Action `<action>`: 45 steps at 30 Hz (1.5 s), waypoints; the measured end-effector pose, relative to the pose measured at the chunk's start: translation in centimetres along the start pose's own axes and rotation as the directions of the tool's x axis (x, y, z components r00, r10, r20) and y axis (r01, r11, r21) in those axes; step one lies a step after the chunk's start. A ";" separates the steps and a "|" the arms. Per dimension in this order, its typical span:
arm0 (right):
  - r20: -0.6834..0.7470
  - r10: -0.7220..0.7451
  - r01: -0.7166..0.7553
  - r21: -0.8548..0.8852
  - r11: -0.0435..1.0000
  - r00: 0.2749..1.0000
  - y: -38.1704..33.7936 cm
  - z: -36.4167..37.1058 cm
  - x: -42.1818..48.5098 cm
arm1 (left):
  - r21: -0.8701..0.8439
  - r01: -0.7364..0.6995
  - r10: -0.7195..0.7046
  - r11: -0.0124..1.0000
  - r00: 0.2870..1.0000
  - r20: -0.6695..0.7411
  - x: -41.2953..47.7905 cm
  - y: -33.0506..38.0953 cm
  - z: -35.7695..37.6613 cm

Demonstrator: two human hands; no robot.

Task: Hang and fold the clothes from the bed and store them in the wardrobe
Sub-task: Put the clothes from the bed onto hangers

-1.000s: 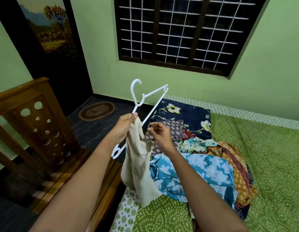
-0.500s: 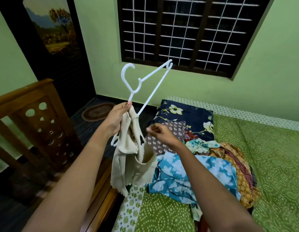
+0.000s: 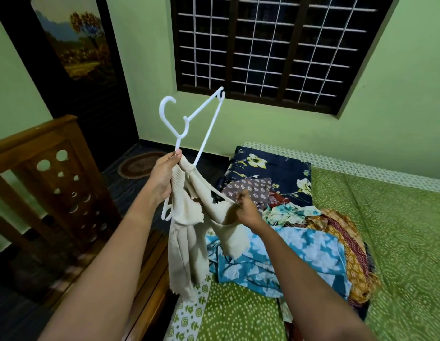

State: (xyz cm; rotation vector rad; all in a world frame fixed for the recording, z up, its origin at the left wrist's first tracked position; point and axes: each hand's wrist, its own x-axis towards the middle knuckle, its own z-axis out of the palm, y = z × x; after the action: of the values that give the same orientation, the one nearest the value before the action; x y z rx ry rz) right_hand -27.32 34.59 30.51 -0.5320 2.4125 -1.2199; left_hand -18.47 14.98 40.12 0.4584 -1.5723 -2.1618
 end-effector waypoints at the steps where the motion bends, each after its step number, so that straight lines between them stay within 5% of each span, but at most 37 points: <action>1: 0.064 0.004 -0.012 0.112 0.994 0.998 0.2 -1.0 -0.3 | 0.009 -0.011 0.011 1.000 1.000 -0.017 0.0 0.0 -0.3; 3: 0.064 0.036 -0.053 0.291 0.955 0.997 0.3 -3.4 -0.4 | 0.092 -0.075 0.080 0.993 0.995 -0.052 0.2 -0.3 -1.3; 6: -0.175 0.059 0.007 0.351 0.937 0.983 -0.7 -6.8 0.5 | 0.284 -0.182 0.203 0.941 0.978 -0.048 0.1 -1.2 -1.9; 12: -0.404 -0.207 0.252 0.061 0.966 0.891 -5.3 -8.4 1.9 | 0.480 -0.243 0.280 0.843 0.960 -0.005 -0.9 -4.1 -1.3; 17: -0.427 -0.237 0.183 -0.163 0.970 0.873 -5.2 -10.1 2.9 | 0.496 -0.333 0.379 0.802 0.926 0.010 -1.9 -5.0 -0.9; 24: -0.637 -0.226 0.053 -0.279 0.959 0.737 -4.1 -14.0 2.5 | 0.481 -0.329 0.384 0.813 0.923 -0.017 -2.3 -5.5 -2.2; 37: -0.197 -0.422 0.278 -0.502 0.819 0.885 -8.1 -16.3 1.5 | 0.529 -0.432 0.406 0.730 0.897 0.172 -2.5 -4.7 -1.8; 42: -0.200 -0.405 0.232 -0.566 0.791 0.892 -8.3 -16.5 1.5 | 0.492 -0.470 0.409 0.733 0.882 0.233 -2.5 -3.8 -2.1; 45: -0.090 -0.491 0.375 -0.532 0.759 0.866 -10.4 -13.8 0.3 | 0.545 -0.477 0.435 0.690 0.874 0.215 -2.0 -4.4 -1.0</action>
State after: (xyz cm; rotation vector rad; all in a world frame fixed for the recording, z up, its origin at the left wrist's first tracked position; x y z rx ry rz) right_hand -32.76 38.05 46.57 -1.2377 2.9226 -0.8193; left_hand -16.94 16.36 35.63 0.1298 -2.1220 -1.3014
